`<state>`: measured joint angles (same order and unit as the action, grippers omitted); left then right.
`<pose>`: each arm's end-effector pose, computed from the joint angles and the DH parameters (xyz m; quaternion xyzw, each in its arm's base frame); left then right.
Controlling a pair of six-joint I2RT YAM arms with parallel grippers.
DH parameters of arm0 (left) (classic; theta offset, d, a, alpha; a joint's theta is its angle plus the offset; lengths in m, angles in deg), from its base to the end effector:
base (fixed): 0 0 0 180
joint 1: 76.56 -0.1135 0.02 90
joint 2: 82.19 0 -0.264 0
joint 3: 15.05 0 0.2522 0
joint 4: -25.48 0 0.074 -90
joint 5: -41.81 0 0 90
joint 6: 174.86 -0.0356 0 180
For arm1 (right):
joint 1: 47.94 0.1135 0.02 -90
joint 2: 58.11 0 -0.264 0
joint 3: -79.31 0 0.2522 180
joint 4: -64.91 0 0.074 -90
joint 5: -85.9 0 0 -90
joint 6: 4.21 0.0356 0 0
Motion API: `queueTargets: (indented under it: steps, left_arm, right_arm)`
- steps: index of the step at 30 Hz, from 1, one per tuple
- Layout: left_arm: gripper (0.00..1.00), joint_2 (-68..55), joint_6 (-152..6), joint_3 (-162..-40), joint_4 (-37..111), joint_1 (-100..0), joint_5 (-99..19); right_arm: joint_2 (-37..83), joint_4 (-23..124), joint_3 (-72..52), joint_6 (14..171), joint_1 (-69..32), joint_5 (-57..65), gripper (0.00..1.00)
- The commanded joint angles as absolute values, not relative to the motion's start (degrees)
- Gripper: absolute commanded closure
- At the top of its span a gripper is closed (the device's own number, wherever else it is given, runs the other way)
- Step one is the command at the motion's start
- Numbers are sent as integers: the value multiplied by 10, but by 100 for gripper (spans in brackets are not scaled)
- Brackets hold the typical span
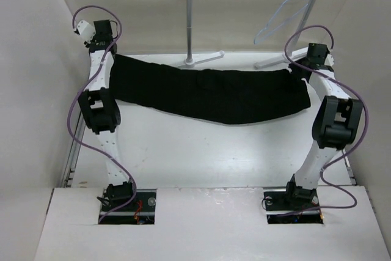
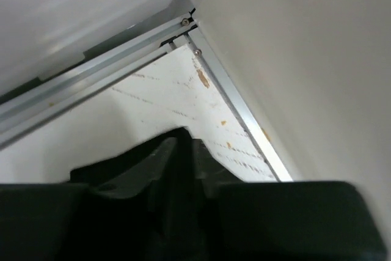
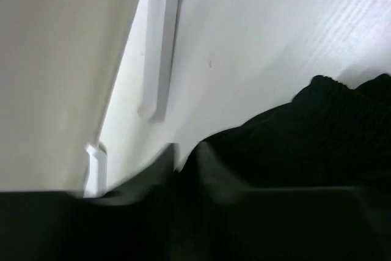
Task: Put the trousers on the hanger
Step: Fold the trousers at the center of the board.
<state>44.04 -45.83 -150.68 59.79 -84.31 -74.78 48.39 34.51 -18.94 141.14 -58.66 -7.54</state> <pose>0.5139 0.0860 0.3231 -0.4392 0.7038 0.0455 0.5564 0.4222 -0.0821 0.2620 0.5020 0.7481 0.1394 0.4109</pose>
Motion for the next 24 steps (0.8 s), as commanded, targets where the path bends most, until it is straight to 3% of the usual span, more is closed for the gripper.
queueTargets:
  steps: [1,3,4,6,8,9,11,13,15,17,20,22,24]
  left_arm:
    - [76,485,-500,-1615,615,-855,-767]
    - [53,496,-499,-1628,634,-863,-762]
    - [45,486,-496,-1618,639,-867,-760]
    - [36,440,-495,-1566,635,-875,-759]
    - [34,365,-490,-1465,621,-879,-758]
    - [34,323,-483,-1395,604,-879,-757]
    - [35,232,-458,-1234,561,-878,-739]
    - [36,157,-421,-1085,528,-877,-705]
    - [35,103,-372,-965,502,-879,-664]
    - [35,65,-326,-871,447,-897,-620]
    - [43,41,-269,-792,353,-945,-542]
    - [47,50,-244,-775,308,-969,-507]
    - [43,66,-237,-772,271,-977,-485]
  right_arm:
    - [526,327,-275,1406,-577,-98,61]
    - [533,326,-290,1396,-570,-100,36]
    - [529,326,-291,1388,-568,-103,28]
    - [505,324,-279,1376,-563,-103,23]
    - [462,330,-242,1372,-558,-110,23]
    - [432,343,-211,1367,-553,-114,25]
    - [368,379,-132,1362,-541,-113,40]
    - [310,397,-60,1369,-527,-110,70]
    - [261,403,7,1376,-511,-110,86]
    - [224,408,64,1379,-497,-114,87]
    - [178,417,135,1373,-492,-94,84]
    - [152,424,169,1367,-492,-74,80]
    - [143,433,190,1355,-491,-54,72]
